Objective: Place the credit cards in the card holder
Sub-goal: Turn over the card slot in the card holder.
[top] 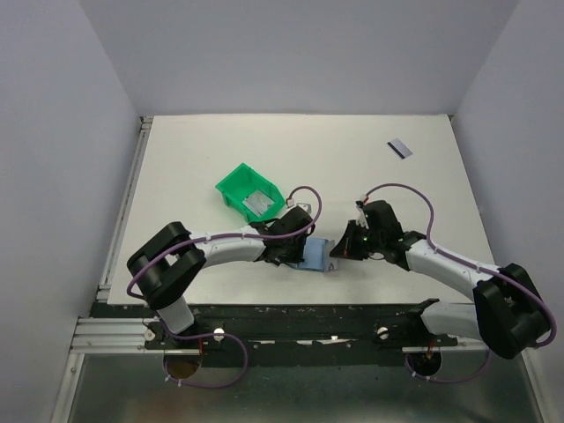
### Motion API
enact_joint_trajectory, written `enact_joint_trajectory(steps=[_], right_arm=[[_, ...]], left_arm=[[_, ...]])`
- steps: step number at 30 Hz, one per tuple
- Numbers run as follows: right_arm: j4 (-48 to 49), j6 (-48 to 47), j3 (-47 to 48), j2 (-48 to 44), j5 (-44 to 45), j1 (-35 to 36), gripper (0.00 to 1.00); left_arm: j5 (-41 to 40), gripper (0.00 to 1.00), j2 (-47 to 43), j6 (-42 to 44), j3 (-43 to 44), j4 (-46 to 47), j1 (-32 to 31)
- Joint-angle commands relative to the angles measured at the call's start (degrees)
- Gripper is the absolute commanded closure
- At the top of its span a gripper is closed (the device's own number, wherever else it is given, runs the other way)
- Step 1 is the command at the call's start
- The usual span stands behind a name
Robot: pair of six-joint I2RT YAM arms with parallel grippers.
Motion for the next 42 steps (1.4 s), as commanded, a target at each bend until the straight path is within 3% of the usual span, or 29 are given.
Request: enact_joint_trajectory(steps=[1,21,27,42], right_arm=[[2.5,-1.0,-0.5,0.3,-2.5,-0.3,1.00],[6.9,0.3,-1.3,3.2,-6.2,-0.4,1.00],[12.8,2.4,-1.3,6.1,-8.8,-0.4,1.00],[18.4,3.5,-0.7,8.4,-12.2,-0.3,1.00]], left_arm=[[1.0,1.00,1.9,0.0,0.2,-1.1,-0.4],[1.0,1.00,1.5,0.0,0.2,-1.2,-0.4],[0.8,1.00,0.3,0.1,0.7,-1.7,-0.4],[-0.7,1.00,-9.3,0.5,1.6,-4.4,-0.4]])
